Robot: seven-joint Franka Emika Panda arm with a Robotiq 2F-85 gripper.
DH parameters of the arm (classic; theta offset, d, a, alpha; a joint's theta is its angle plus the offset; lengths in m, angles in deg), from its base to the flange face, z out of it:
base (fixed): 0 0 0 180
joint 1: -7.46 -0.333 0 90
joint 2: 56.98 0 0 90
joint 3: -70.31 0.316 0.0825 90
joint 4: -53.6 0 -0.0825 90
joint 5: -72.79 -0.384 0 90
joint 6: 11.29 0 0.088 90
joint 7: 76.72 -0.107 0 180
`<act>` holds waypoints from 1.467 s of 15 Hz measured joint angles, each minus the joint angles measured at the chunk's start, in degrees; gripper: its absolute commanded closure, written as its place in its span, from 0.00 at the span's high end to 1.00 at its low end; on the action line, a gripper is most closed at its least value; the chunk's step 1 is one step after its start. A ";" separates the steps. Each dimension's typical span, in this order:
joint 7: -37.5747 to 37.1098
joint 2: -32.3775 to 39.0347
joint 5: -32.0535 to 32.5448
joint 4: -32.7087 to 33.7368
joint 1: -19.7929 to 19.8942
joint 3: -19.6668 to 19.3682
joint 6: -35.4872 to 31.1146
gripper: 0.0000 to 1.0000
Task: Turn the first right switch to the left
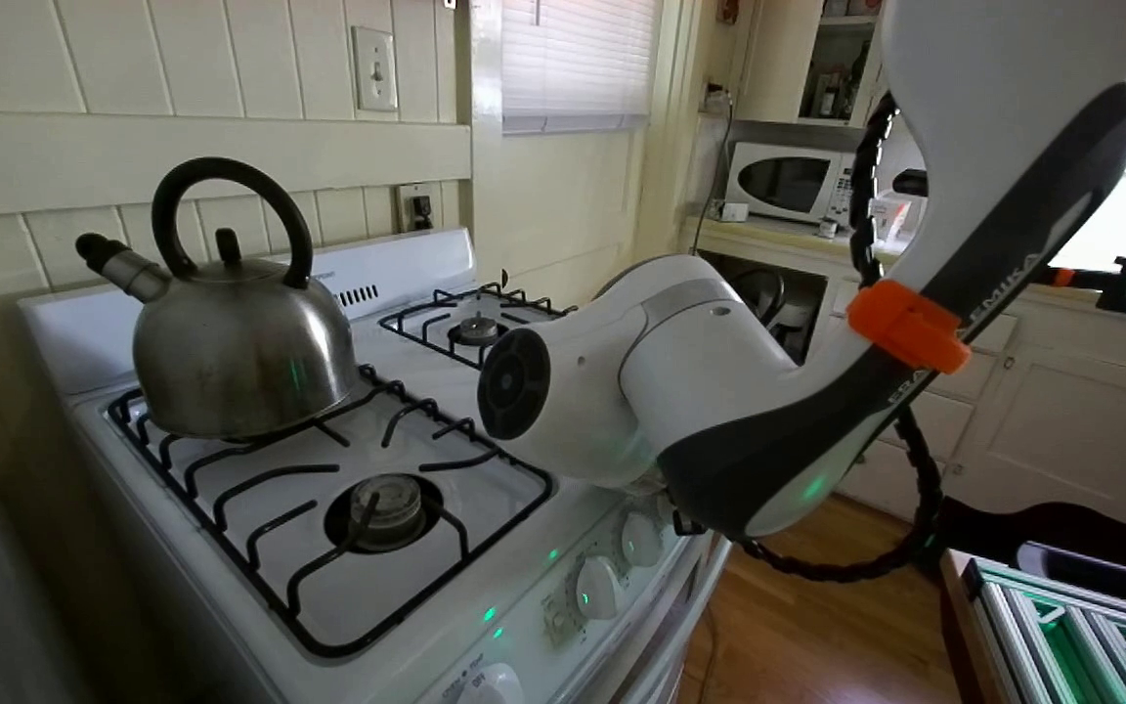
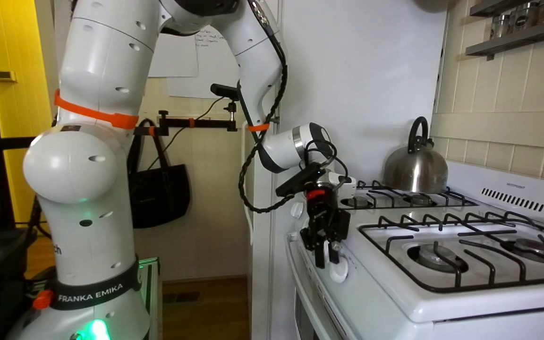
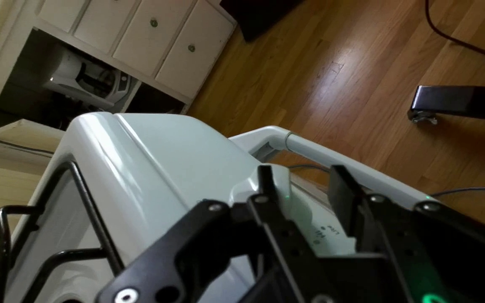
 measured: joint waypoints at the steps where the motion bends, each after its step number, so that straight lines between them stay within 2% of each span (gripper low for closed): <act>1: -0.02 0.26 -0.52 0.07 -0.11 0.03 0.00 0.79; 4: -0.46 1.41 -1.85 0.50 -0.36 0.06 -0.01 0.99; 15: -7.68 3.75 -7.83 2.06 -2.20 0.09 -0.37 1.00; 22: -18.97 4.02 -11.34 1.84 -3.33 -0.02 -2.33 1.00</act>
